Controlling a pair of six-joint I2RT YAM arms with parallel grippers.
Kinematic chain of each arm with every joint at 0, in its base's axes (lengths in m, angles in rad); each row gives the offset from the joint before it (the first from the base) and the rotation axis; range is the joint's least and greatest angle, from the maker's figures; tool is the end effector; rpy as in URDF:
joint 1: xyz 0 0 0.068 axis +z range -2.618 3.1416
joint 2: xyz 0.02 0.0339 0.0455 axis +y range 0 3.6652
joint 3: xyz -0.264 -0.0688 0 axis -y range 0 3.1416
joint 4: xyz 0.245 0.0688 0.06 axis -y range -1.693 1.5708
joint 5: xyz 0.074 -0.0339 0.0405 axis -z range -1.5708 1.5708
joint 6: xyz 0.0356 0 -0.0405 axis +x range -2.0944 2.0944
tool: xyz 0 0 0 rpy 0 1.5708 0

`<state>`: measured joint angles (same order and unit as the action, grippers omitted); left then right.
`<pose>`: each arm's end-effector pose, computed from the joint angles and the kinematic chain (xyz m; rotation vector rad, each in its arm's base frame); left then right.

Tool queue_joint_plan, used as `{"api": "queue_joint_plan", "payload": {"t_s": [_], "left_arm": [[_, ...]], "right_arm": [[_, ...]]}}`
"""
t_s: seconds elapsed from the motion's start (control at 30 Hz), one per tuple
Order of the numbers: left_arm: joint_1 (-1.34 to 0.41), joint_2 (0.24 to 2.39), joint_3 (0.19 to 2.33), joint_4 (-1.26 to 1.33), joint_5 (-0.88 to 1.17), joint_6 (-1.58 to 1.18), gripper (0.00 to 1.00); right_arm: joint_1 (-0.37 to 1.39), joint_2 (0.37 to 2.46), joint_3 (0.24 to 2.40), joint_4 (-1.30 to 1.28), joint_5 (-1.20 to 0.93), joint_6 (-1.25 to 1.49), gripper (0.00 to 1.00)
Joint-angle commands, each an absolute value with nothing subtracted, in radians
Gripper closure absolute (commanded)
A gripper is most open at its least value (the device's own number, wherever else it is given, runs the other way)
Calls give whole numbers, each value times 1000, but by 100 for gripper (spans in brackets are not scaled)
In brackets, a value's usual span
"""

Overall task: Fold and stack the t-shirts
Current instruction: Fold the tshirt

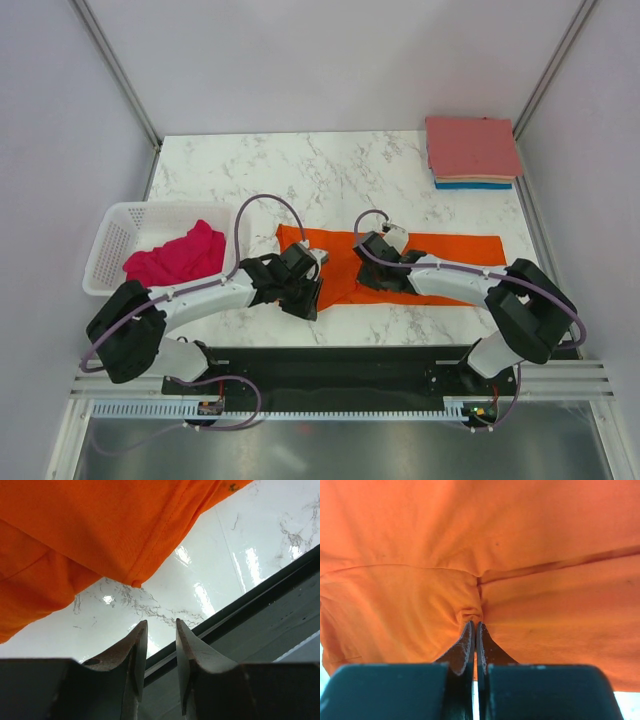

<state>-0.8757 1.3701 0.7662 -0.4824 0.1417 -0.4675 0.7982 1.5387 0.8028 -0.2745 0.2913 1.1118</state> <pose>0.1588 -0.1983 0.1858 0.6135 2.7227 -0.5841 0.2103 0.2011 0.1658 0.5065 2.5116 0.3844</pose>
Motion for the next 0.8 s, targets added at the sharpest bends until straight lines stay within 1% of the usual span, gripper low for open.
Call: {"api": "queue_joint_plan", "payload": {"t_s": [0.0, 0.57, 0.77], "left_arm": [[-882, 1381, 753, -411, 135, -523, 63], [-885, 1494, 739, -347, 60, -532, 61], [-885, 1522, 750, -339, 45, -531, 64]], "right_arm": [[796, 1505, 773, -224, 288, 1129, 100], [796, 1470, 742, -209, 287, 1123, 97], [796, 1466, 733, -201, 284, 1121, 97]]}}
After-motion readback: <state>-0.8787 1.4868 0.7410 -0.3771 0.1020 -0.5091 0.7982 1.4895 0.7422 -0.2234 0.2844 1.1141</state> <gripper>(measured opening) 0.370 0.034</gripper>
